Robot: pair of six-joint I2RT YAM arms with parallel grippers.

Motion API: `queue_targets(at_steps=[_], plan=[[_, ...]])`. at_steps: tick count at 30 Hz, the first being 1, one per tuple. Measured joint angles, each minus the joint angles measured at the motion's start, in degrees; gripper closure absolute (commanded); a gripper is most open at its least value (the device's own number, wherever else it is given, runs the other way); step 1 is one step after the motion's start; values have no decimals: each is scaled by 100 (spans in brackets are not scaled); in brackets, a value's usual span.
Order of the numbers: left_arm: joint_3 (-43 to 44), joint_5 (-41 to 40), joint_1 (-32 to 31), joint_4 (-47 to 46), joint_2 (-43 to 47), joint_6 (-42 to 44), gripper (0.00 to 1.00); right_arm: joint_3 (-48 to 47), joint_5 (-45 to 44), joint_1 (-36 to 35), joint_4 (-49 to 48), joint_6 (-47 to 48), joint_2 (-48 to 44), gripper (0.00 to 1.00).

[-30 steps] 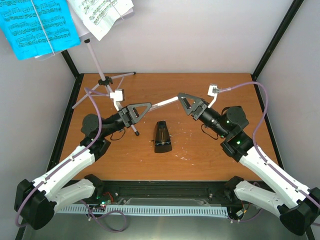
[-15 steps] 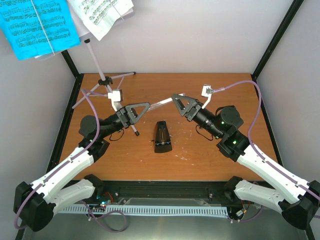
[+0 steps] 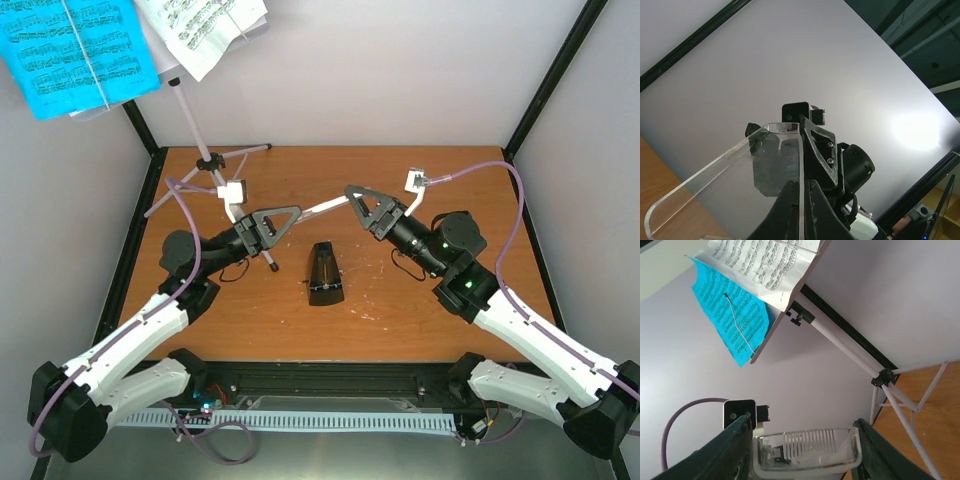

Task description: Pack up the instrument practice props

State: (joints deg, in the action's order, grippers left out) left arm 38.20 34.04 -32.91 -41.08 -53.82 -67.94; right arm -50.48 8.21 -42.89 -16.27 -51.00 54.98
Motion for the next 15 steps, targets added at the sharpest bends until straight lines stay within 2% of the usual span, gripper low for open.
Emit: queue_targets(at_steps=[3,4,6,8,12,15], plan=[[0,0,0,0,-7,20,99,2,-24,-2,-9,-22,0,65],[0,-2,0,2,-7,33,94,2,-31,-2,-7,-24,0,66],[0,-7,0,31,-7,72,78,9,-35,-2,-4,-20,-4,66],[0,-22,-2,131,11,179,57,20,-72,-2,37,28,-13,67],[-20,-181,-9,734,199,485,22,129,-205,-2,251,225,-140,67],[-168,-339,-15,1204,483,763,8,273,-356,-9,557,461,-382,67]])
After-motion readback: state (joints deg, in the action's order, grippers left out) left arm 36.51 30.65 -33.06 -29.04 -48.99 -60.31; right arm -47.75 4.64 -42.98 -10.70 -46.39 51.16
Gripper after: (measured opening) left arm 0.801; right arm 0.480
